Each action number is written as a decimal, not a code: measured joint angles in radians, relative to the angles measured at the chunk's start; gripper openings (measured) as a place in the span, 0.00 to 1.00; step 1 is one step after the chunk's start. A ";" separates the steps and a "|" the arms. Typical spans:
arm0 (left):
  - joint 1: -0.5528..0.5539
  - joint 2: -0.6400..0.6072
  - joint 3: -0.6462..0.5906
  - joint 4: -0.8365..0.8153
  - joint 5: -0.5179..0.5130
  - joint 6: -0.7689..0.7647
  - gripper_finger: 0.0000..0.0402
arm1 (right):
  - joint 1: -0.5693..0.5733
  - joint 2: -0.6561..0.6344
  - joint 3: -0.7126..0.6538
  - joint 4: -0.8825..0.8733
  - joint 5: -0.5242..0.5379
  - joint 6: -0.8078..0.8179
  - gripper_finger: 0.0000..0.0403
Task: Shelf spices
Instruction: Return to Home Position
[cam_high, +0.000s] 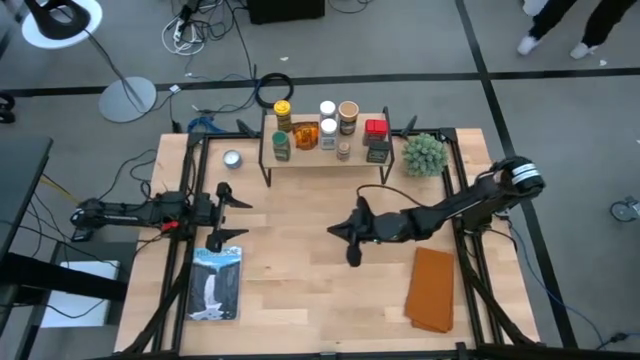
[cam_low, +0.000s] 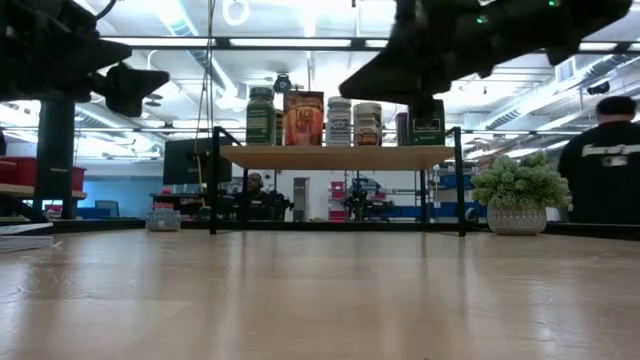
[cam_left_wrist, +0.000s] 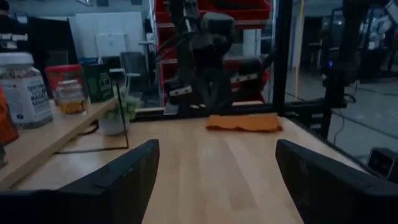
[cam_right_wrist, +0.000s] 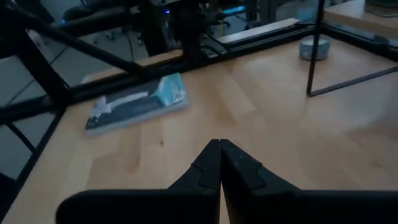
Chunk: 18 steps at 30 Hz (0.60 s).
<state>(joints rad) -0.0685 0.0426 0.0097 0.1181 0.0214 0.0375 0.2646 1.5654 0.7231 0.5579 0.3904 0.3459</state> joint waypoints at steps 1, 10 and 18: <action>0.000 -0.017 -0.001 -0.011 0.001 -0.006 0.82 | -0.001 -0.015 -0.016 0.000 0.000 -0.009 0.02; 0.000 -0.042 0.000 -0.080 0.001 0.008 0.82 | -0.001 -0.249 -0.188 0.008 -0.060 -0.077 0.01; 0.000 -0.040 0.000 -0.082 0.001 0.037 0.82 | -0.023 -0.502 -0.405 0.031 -0.110 -0.145 0.02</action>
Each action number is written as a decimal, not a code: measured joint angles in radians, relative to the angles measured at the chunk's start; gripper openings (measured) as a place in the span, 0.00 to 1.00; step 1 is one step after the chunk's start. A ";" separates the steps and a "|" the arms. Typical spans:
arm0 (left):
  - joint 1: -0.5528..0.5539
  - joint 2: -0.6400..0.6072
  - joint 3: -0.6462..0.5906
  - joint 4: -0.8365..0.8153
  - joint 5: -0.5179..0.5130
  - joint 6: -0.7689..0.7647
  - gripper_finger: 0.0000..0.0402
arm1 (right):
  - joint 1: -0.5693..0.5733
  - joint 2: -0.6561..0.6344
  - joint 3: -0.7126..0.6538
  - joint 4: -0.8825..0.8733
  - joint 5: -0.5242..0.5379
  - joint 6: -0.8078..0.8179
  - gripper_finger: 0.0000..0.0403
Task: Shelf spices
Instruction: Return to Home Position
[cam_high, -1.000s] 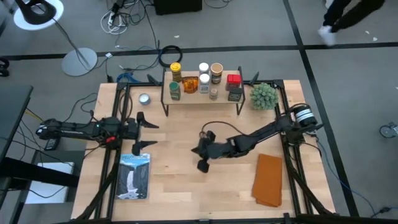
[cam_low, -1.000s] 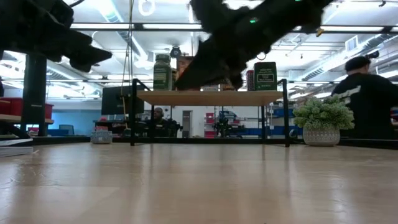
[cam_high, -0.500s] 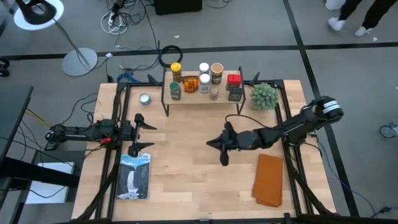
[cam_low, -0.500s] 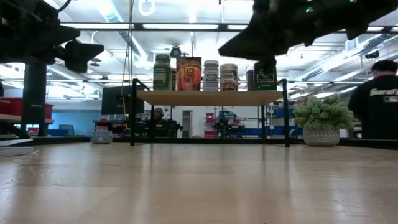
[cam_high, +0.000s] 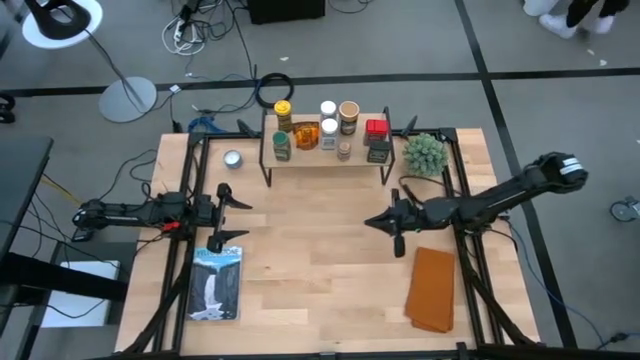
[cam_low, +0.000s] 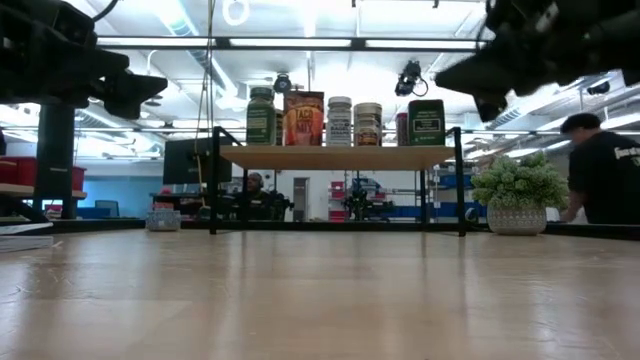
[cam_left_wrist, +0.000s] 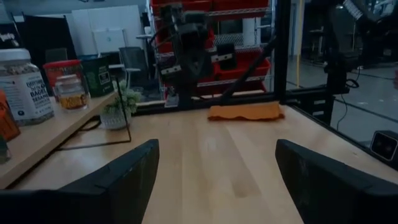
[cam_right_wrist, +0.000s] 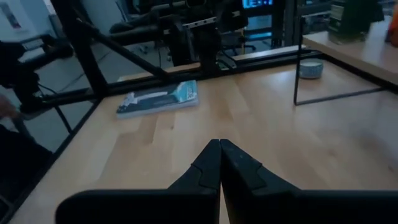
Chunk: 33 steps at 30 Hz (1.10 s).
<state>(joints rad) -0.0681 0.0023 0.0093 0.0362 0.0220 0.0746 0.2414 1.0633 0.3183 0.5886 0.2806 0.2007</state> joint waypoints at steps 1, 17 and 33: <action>0.000 0.001 0.000 0.005 -0.001 0.000 0.82 | -0.016 -0.028 -0.023 0.000 -0.021 0.008 0.02; 0.000 0.002 0.000 0.025 -0.005 0.000 0.82 | -0.211 -0.320 -0.285 0.023 -0.302 -0.035 0.01; 0.000 0.005 0.000 0.036 -0.005 0.000 0.82 | -0.211 -0.630 -0.309 -0.175 -0.205 0.021 0.01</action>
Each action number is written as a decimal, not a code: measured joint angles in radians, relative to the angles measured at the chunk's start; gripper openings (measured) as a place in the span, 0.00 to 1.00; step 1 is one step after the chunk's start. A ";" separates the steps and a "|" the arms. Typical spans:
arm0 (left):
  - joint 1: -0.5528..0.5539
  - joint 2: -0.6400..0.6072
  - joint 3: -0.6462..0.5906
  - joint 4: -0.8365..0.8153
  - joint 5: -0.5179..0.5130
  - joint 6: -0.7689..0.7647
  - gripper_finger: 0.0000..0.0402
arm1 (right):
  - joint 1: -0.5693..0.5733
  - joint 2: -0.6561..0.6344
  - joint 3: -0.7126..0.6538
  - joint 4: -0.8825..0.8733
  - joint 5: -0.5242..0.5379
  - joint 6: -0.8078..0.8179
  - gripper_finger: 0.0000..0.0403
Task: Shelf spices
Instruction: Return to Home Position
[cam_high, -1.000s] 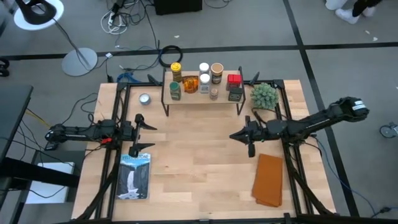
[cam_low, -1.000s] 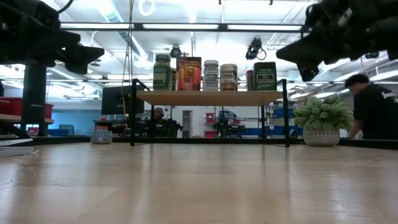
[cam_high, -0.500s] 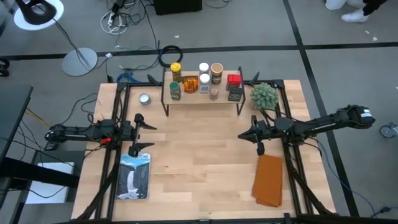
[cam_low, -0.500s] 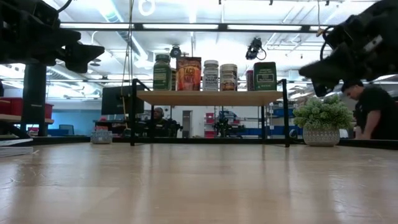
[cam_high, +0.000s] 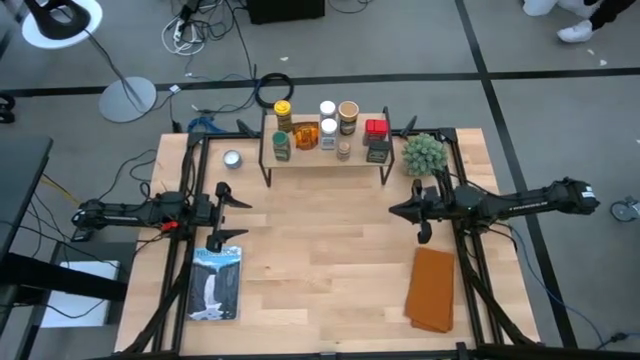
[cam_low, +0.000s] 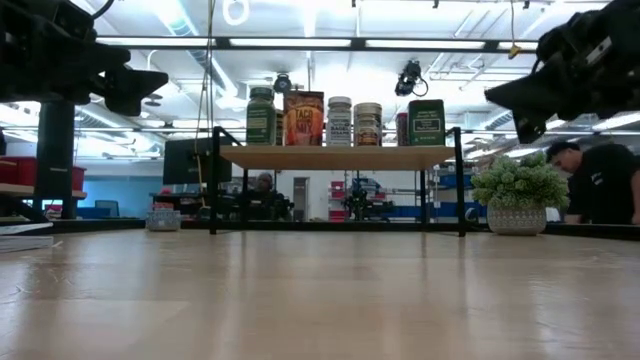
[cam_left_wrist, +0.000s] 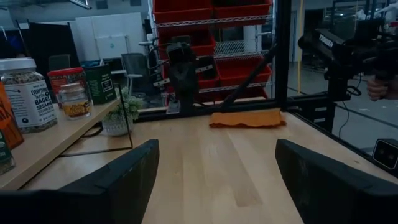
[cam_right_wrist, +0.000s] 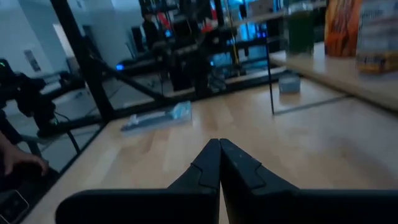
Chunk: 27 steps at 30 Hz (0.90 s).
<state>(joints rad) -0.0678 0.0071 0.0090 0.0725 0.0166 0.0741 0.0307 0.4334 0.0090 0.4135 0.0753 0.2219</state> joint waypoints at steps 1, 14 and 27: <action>0.000 0.000 0.000 0.003 0.000 0.000 0.82 | 0.000 -0.026 0.000 -0.013 0.000 -0.005 0.01; 0.000 0.000 0.000 0.005 0.000 0.000 0.82 | 0.000 -0.410 -0.001 -0.275 0.001 -0.015 0.02; 0.000 0.000 0.000 0.014 0.000 0.000 0.82 | -0.001 -0.343 0.000 -0.404 -0.073 -0.102 0.02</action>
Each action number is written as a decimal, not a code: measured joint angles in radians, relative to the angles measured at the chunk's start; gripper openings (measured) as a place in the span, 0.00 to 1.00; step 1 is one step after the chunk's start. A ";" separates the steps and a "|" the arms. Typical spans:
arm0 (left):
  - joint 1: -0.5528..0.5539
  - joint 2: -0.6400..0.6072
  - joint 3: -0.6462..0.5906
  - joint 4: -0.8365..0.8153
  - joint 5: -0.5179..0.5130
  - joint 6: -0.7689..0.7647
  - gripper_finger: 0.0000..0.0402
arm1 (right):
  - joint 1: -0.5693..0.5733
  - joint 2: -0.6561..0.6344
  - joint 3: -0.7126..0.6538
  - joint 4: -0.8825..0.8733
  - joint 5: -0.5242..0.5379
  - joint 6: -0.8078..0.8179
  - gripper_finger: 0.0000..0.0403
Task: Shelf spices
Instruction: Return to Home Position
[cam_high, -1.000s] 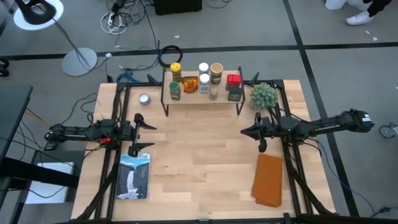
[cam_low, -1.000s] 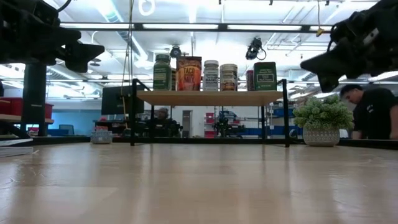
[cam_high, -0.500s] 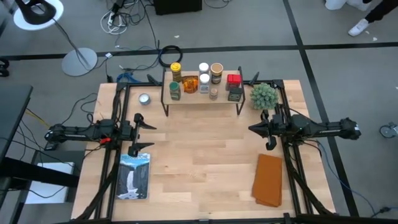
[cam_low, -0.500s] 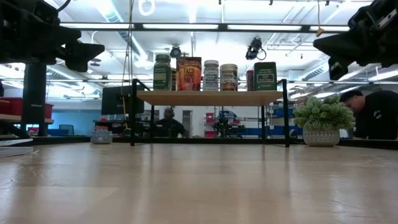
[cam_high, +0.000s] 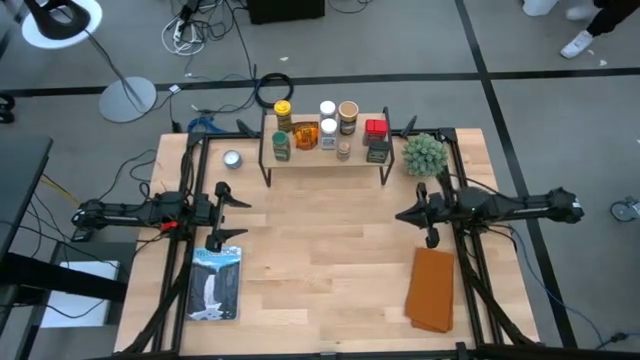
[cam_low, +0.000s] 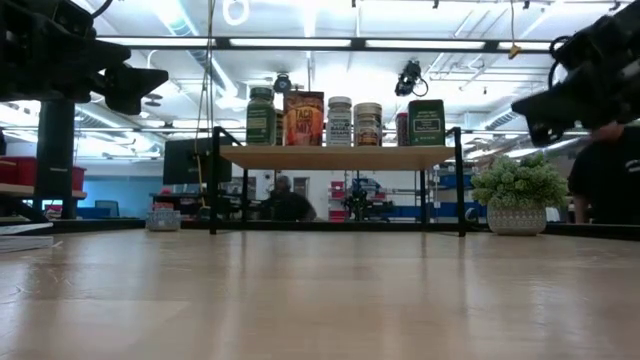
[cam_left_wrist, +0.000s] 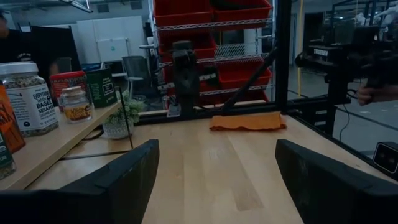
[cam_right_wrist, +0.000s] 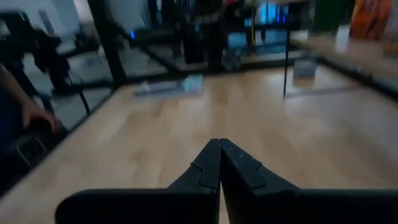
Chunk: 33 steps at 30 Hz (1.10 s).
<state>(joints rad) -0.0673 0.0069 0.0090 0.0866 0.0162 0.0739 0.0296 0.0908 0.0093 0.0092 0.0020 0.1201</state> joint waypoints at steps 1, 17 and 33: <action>0.000 0.000 0.000 0.000 0.000 0.000 0.82 | 0.000 0.026 0.000 -0.001 -0.003 -0.003 0.02; 0.000 0.000 0.000 -0.002 0.000 0.000 0.82 | 0.000 0.440 0.000 0.027 -0.003 -0.010 0.02; 0.000 0.000 0.000 -0.002 0.000 0.000 0.82 | 0.000 0.468 0.000 0.043 -0.003 -0.010 0.02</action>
<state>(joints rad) -0.0673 0.0067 0.0090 0.0845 0.0162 0.0738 0.0296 0.5591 0.0093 0.0521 -0.0010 0.1101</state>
